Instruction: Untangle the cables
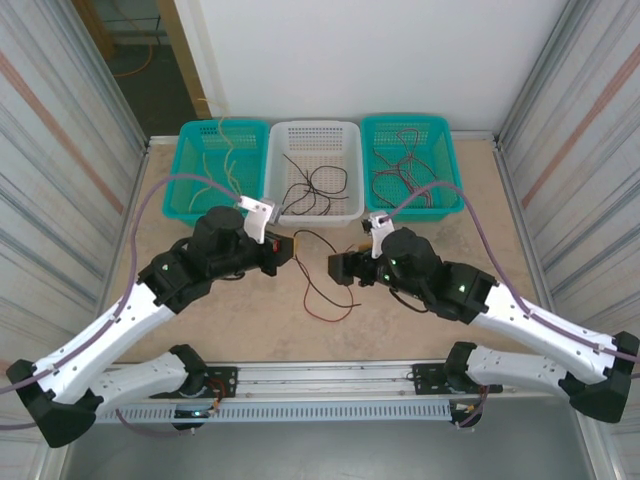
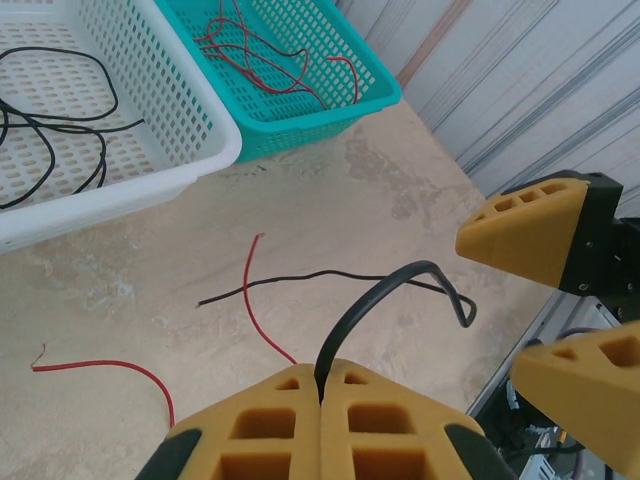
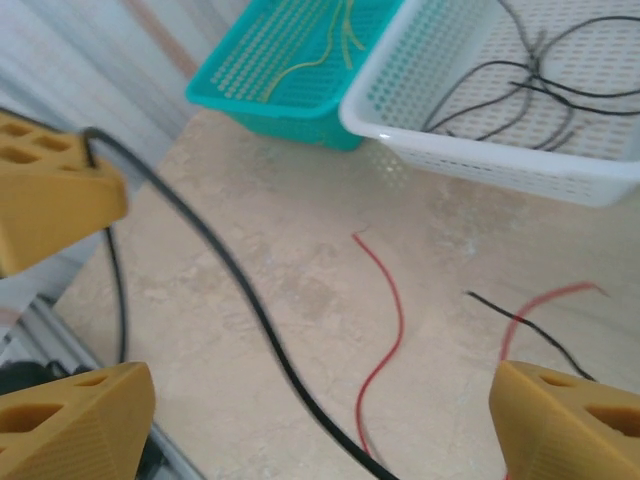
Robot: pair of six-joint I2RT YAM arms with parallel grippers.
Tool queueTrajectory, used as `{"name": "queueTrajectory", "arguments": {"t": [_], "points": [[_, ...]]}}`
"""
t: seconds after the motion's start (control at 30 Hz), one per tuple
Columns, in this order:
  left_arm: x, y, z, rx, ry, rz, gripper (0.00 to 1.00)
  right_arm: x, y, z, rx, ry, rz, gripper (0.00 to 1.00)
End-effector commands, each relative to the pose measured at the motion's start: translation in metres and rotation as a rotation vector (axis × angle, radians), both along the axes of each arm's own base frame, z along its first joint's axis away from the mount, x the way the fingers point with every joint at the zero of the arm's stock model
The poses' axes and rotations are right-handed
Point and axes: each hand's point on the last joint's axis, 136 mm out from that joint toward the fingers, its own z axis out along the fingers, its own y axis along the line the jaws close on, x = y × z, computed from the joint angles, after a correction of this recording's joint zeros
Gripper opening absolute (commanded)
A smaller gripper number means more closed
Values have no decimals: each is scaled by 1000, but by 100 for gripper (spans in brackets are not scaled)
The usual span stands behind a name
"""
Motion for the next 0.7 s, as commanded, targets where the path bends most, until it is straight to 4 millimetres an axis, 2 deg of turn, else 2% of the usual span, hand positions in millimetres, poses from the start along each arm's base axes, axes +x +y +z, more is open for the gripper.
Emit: {"name": "queueTrajectory", "arguments": {"t": [0.0,0.2,0.33,0.43,0.53,0.67], "points": [[-9,-5,27,-49,-65,-90,0,-5,27,13,-58,-44,159,87],[-15,1,32,-45,-79,-135,0,16,49,-6,-180,-37,206,81],[-16,9,37,-88,-77,-160,0,29,58,-12,-171,-11,213,68],[-10,19,42,-106,-92,-121,0,30,62,-12,-147,1,217,53],[-7,23,43,-124,-99,-113,0,30,64,-14,-142,11,225,27],[-6,24,40,-124,-94,-109,0,30,65,-9,-119,14,231,2]]}}
